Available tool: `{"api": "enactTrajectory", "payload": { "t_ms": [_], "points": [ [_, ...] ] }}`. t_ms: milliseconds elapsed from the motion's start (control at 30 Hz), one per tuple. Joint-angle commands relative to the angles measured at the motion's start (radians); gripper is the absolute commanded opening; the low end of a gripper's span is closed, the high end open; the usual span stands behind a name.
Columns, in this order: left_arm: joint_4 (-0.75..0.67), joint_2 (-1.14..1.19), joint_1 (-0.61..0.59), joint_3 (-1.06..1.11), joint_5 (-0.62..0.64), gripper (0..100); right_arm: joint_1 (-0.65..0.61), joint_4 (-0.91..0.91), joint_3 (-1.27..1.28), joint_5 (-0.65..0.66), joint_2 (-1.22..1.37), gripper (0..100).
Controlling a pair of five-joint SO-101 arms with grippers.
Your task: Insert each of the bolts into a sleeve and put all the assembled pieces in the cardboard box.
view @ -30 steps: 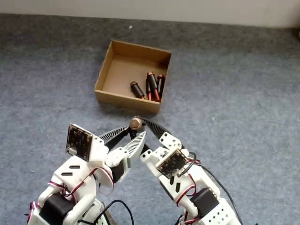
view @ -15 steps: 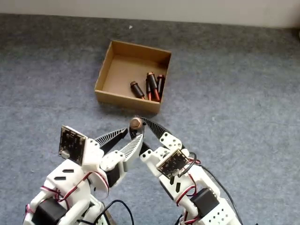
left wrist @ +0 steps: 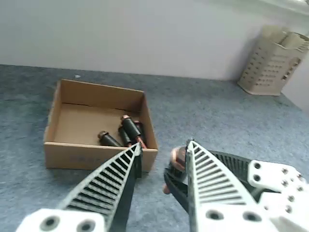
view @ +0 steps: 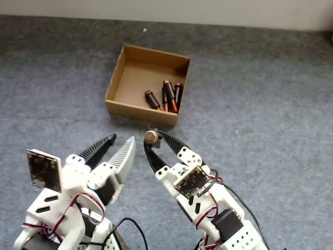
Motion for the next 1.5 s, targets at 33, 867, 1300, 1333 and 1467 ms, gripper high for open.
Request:
{"api": "enactTrajectory", "payload": {
  "t_ms": [33,867,1300,1333,1467],
  "points": [
    [0.003,-0.004,-0.183,0.031,0.003,16,0.019,-0.030,0.102,0.005,-0.031,0.5],
    [-0.006,-0.004,-0.311,0.622,-0.141,1,0.139,-0.053,0.087,-0.195,-0.024,0.5],
    [-0.006,-0.001,-0.309,0.680,-0.281,1,0.242,-0.245,0.084,-0.207,-0.022,0.5],
    [-0.006,-0.001,-0.309,0.680,-0.282,1,0.242,-0.262,0.082,-0.206,-0.022,0.6],
    [-0.003,0.001,-0.312,0.680,-0.281,1,0.240,-0.302,0.044,-0.133,-0.021,0.6]
  ]
}}
